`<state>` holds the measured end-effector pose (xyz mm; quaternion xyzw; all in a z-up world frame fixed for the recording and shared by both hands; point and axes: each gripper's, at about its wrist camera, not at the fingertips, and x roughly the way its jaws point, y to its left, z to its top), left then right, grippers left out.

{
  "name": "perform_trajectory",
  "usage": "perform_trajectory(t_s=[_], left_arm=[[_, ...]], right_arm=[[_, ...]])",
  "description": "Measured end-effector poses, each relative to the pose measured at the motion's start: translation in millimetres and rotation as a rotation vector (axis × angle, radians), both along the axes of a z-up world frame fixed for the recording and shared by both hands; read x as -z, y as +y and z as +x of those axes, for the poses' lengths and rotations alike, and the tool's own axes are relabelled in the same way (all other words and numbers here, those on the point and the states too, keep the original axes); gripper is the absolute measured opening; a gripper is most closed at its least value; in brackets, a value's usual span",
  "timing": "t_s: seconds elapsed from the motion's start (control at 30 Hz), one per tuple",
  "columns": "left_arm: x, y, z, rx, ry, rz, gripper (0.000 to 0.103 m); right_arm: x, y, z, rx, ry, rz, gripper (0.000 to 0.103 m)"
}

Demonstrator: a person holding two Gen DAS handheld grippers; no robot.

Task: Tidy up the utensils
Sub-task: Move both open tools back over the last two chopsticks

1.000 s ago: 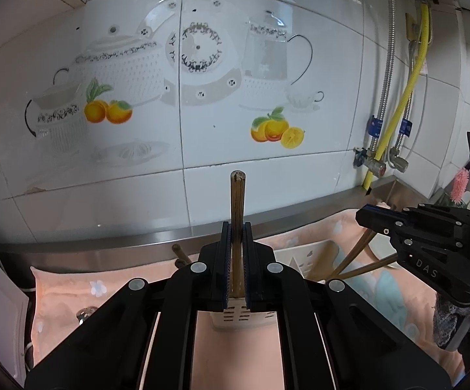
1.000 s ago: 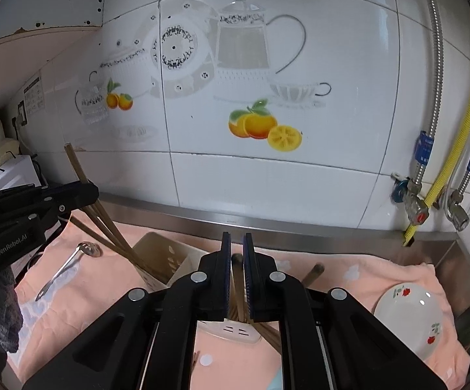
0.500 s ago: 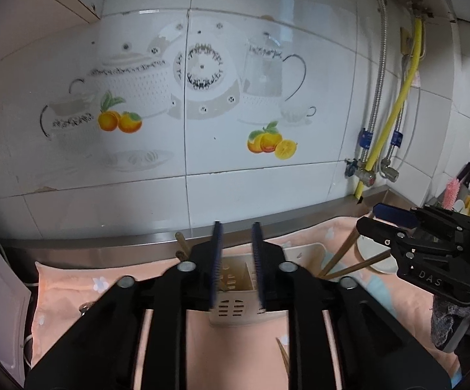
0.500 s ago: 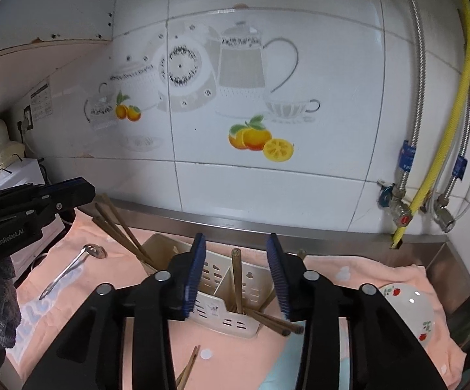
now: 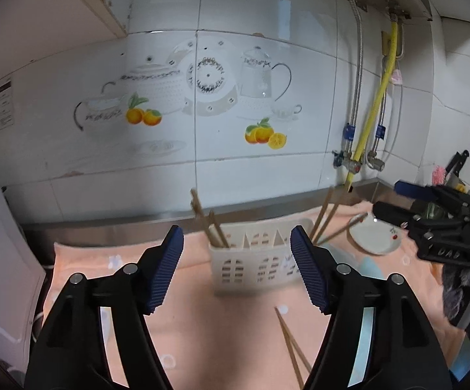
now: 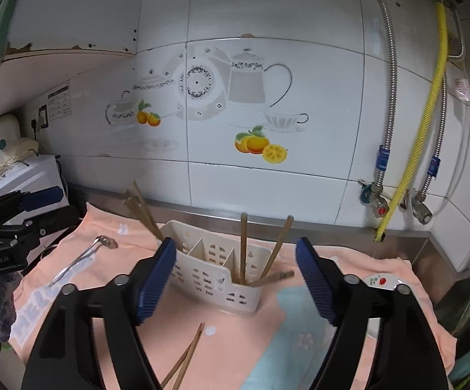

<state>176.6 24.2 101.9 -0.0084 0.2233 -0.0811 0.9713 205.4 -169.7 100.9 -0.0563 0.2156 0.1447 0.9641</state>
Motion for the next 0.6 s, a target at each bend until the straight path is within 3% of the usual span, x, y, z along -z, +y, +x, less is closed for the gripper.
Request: perform_trajectory(t_s=[0.23,0.6], left_arm=[[29.2,10.4,-32.4,-0.023,0.036,-0.021,0.083],[73.0,20.9,-69.1,-0.063,0.089,-0.018,0.092]], right_arm=[[12.0,-0.9,-38.4,-0.017,-0.011,0.01,0.086],[67.9,5.1,-83.9,-0.028,0.029,-0.031,0.093]])
